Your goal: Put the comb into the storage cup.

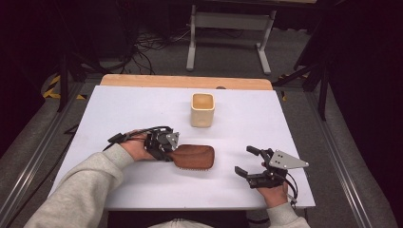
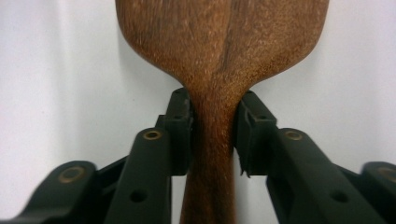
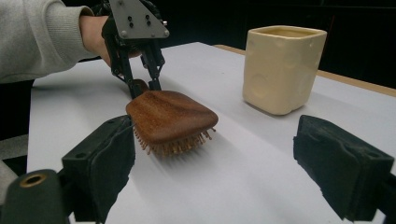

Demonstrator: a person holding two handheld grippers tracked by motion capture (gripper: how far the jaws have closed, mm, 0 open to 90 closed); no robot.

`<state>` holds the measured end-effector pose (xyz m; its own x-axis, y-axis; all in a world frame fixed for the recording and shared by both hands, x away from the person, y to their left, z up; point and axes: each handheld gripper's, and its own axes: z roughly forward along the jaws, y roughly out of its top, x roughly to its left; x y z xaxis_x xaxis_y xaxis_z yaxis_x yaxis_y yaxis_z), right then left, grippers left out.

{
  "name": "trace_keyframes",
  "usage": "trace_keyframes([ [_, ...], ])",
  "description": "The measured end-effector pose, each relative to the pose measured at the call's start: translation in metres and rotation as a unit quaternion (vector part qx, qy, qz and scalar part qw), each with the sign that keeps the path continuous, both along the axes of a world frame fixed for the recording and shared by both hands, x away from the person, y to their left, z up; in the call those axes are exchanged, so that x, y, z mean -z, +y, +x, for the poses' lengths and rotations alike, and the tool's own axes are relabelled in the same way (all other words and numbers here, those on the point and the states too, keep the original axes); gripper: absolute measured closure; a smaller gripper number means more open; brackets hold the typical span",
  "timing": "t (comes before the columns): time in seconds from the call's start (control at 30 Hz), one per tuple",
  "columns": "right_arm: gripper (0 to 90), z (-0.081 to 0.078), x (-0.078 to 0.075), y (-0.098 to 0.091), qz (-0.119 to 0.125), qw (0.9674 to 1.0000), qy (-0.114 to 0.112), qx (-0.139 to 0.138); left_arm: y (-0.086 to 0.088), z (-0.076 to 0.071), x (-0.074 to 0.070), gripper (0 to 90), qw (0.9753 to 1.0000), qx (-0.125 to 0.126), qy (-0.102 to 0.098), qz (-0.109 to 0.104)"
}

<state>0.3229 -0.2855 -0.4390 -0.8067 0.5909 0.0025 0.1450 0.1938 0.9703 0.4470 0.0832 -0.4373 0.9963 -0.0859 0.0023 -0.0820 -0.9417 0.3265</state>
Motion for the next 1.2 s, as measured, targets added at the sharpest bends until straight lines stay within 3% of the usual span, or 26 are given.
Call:
trace_keyframes([
  [0.2,13.1,-0.006,0.001,-0.006,0.003,1.0,-0.001,0.009,0.001,0.0,0.0,72.4,1.0,0.006,0.0,-0.003],
  [0.53,13.2,-0.009,0.001,-0.009,0.005,0.9999,-0.001,0.015,0.001,0.0,-0.001,72.9,0.9999,-0.009,0.013,0.001],
  [0.73,13.2,-0.008,0.001,-0.008,0.003,0.9999,0.0,0.013,0.002,0.002,-0.003,73.0,0.9997,-0.013,0.02,-0.007],
  [1.0,13.1,-0.008,0.001,-0.01,0.006,0.9999,-0.002,0.015,0.007,0.0,-0.012,73.0,0.9988,-0.028,0.017,-0.037],
  [1.2,13.1,-0.008,0.0,-0.01,0.005,0.9999,-0.002,0.016,0.014,-0.01,-0.026,73.0,0.9963,-0.036,0.002,-0.078],
])
